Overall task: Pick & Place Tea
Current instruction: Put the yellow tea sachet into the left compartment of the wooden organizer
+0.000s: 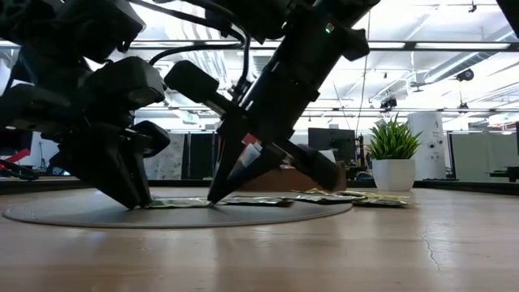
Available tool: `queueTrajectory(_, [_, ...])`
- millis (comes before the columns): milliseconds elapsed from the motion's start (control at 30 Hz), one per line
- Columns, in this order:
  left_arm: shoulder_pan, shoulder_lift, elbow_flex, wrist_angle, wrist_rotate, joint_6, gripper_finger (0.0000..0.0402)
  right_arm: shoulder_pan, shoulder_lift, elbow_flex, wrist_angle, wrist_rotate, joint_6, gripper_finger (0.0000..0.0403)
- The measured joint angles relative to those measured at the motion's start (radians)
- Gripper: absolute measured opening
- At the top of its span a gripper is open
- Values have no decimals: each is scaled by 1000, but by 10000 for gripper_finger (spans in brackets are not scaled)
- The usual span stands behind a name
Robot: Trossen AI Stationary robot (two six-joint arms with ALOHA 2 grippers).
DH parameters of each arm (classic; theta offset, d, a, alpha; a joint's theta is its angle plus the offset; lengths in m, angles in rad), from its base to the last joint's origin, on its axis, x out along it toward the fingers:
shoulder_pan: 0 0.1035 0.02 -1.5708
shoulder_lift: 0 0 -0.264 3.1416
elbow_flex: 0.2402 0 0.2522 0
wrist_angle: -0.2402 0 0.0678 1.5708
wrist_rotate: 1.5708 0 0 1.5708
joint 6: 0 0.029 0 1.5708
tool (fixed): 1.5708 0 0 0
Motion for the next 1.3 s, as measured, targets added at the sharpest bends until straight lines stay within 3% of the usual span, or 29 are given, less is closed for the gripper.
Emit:
queueTrajectory(233, [0,-80,-1,-9,-13,-97,67,-13,-29,93,-190,32,-197,8])
queueTrajectory(400, [-1,-194,-1,-39,-90,-182,67,-57,-74,193,-376,61,-420,8])
queueTrajectory(733, [-6,-438,0,-81,-303,-290,67,-285,-87,458,-676,83,-1089,8])
queueTrajectory(933, [-8,-547,0,-90,-461,-298,67,-443,-88,526,-716,80,-1469,8])
queueTrajectory(1033, [2,-584,0,-91,-578,-244,67,-515,-87,520,-706,11,-1588,8])
queueTrajectory(1133, [23,-608,0,-90,-671,-187,67,-579,-77,502,-705,-61,-1643,8])
queueTrajectory(1300, [82,-619,0,-91,-681,-134,67,-651,-64,458,-655,-138,-1666,8])
